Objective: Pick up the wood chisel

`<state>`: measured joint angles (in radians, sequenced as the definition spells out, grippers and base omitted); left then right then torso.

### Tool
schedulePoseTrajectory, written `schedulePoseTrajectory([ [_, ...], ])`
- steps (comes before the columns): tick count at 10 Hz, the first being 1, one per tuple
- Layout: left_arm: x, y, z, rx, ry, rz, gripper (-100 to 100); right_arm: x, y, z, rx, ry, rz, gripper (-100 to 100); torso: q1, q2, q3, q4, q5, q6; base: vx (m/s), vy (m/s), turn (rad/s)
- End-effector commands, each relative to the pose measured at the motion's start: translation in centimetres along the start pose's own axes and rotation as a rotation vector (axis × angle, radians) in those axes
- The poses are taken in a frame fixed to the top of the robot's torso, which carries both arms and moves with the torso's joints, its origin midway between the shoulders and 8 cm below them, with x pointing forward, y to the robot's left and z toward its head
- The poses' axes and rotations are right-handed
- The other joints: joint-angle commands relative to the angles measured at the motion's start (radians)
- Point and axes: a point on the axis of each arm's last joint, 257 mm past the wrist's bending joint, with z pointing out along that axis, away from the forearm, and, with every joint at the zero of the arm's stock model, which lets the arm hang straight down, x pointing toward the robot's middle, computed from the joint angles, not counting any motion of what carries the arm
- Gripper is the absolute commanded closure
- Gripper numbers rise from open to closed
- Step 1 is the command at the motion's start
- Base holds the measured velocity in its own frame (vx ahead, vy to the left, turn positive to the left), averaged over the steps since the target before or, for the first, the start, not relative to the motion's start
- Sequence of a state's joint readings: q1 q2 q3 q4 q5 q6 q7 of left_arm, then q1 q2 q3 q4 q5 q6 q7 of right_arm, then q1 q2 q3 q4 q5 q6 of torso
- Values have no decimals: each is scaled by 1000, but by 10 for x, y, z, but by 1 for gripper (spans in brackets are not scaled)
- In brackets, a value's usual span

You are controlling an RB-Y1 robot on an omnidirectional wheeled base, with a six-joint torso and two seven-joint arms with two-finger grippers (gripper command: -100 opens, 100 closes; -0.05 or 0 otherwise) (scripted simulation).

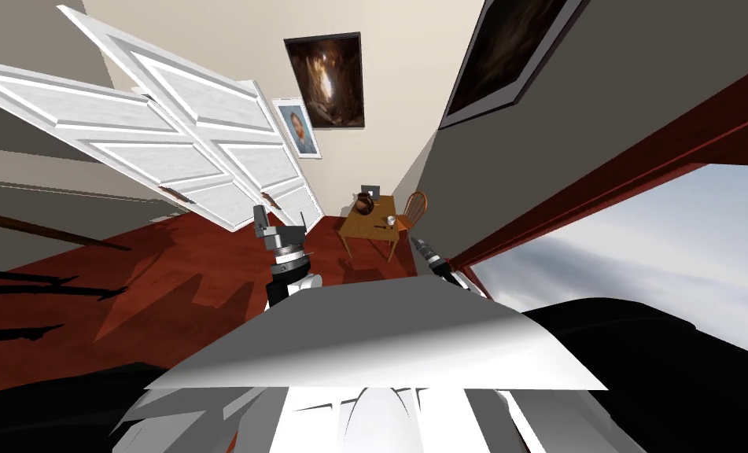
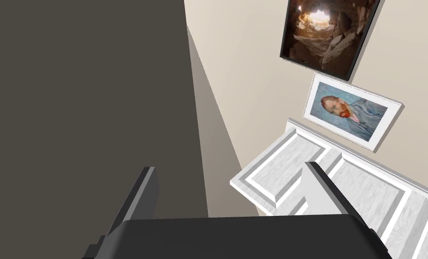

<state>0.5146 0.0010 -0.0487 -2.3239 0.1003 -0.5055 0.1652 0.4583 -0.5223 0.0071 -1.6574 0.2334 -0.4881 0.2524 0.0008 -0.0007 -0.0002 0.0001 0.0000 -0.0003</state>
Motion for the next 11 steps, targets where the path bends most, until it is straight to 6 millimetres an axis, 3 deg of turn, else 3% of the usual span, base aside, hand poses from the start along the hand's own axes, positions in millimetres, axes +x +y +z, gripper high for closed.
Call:
schedulePoseTrajectory([
  [1,0,0,0,0,0,0,0,11,-18,-5,31,35,-29,-100,0,0,0,0,0,0,3,32,129],
  [3,0,0,0,0,0,0,0,40,-57,-25,101,151,-134,-100,0,-1,-1,0,0,0,25,51,354],
  [4,0,0,0,0,0,0,0,41,-65,-29,114,164,-142,-100,1,-2,-1,0,0,0,33,48,141],
  [5,0,0,0,0,0,0,0,53,-85,-42,147,227,-201,-100,1,-2,-1,-1,0,1,38,61,307],
  [8,0,0,0,0,0,0,0,67,-113,-62,195,301,-258,-100,1,-3,-2,-1,0,0,49,42,195],
  [10,0,0,0,0,0,0,0,77,-137,-83,233,373,-316,-100,1,-4,-2,-1,0,0,71,45,237],
  [11,0,0,0,0,0,0,0,86,-161,-106,270,446,-374,-100,0,-4,-3,-1,0,1,77,38,344],
])
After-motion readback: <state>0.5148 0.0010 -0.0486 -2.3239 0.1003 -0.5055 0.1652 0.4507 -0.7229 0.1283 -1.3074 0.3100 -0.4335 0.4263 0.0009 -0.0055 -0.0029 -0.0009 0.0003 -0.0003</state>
